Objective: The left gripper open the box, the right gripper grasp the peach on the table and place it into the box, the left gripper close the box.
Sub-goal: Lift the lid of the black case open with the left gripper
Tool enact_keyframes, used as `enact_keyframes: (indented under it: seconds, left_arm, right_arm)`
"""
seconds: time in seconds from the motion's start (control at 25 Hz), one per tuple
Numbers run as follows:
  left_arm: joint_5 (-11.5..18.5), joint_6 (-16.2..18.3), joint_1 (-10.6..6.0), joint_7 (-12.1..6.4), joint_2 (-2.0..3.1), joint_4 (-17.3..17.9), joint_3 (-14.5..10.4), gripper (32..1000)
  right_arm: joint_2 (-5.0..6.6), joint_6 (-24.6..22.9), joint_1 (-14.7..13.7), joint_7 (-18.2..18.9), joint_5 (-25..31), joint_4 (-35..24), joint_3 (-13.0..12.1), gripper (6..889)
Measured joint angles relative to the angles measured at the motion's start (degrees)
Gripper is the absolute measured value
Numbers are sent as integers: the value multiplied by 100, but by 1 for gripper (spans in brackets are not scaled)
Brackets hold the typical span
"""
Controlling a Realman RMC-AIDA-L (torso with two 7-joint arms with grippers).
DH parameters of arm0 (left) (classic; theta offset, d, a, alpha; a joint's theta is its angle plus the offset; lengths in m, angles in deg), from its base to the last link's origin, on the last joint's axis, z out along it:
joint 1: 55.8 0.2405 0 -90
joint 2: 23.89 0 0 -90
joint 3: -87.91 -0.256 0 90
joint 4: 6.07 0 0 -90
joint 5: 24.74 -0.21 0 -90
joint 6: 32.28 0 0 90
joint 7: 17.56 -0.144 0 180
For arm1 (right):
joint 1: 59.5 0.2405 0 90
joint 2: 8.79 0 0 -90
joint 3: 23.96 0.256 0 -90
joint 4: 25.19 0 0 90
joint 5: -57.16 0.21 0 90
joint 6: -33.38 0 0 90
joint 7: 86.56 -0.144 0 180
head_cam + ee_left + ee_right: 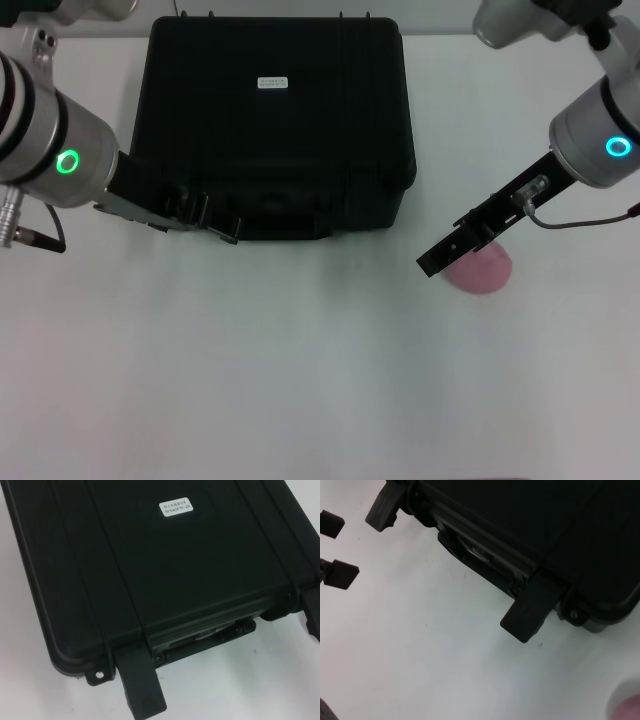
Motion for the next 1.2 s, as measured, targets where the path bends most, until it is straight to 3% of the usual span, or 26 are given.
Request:
enact_keyframes:
  seconds: [0.96,1.2]
  left_arm:
    - [-37,0,-39,-2,10,-6,58,838]
    - [-118,-41,-135,-33,18,-281,123,838]
  right_arm:
    - [0,0,9,0,0,-1,0,852]
    - [0,0,9,0,0,-1,0,852]
